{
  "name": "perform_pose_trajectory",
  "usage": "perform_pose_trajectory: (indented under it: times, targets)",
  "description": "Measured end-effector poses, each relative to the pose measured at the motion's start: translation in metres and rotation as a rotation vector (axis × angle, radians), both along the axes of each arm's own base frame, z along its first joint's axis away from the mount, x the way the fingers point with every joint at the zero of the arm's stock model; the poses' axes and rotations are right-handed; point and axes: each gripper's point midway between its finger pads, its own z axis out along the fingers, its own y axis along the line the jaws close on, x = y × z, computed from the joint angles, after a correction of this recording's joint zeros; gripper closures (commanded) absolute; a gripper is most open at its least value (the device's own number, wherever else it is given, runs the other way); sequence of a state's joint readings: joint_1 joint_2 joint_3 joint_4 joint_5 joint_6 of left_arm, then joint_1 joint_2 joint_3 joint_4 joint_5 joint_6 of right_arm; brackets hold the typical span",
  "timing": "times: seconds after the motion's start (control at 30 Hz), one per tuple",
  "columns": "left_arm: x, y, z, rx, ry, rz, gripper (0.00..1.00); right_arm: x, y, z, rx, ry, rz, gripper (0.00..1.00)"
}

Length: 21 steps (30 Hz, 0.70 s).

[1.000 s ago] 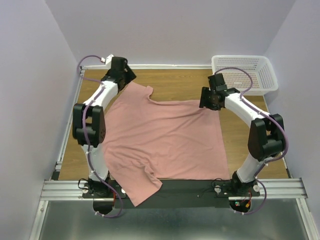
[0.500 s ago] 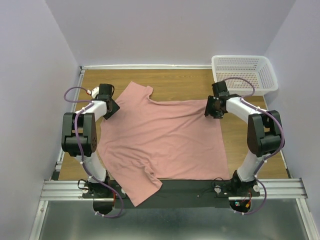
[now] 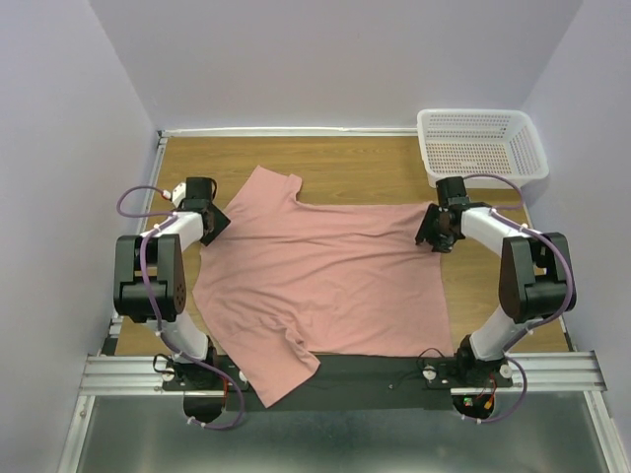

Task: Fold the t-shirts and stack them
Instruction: Flatten the tshirt out

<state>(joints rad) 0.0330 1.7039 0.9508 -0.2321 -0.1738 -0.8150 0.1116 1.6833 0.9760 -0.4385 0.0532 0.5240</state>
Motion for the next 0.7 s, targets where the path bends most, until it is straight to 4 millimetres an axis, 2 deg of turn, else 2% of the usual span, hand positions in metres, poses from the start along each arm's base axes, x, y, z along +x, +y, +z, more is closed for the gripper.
perform_pose_trajectory:
  times: [0.17, 0.37, 0.43, 0.5, 0.63, 0.7]
  targets:
    - [-0.024, -0.003, 0.000, -0.022, 0.002, 0.009, 0.43, -0.017, -0.002, 0.000, 0.002, 0.032, -0.017, 0.40]
    - [-0.046, -0.004, 0.005, -0.033, 0.042, 0.009, 0.18, -0.027, -0.004, 0.001, -0.006, 0.074, -0.012, 0.36]
    - [-0.047, -0.003, 0.010, -0.018, 0.058, -0.007, 0.15, -0.028, -0.005, 0.003, -0.011, 0.084, -0.004, 0.34]
    - [-0.038, 0.001, 0.022, 0.006, 0.040, -0.023, 0.13, -0.023, -0.006, 0.012, -0.018, 0.080, 0.010, 0.33]
    - [0.000, 0.007, 0.058, 0.071, -0.054, -0.091, 0.14, 0.013, -0.005, 0.048, -0.026, -0.027, 0.036, 0.33]
    - [0.012, 0.009, 0.063, 0.097, -0.060, -0.126, 0.16, 0.028, -0.004, 0.062, -0.030, -0.074, 0.044, 0.33]
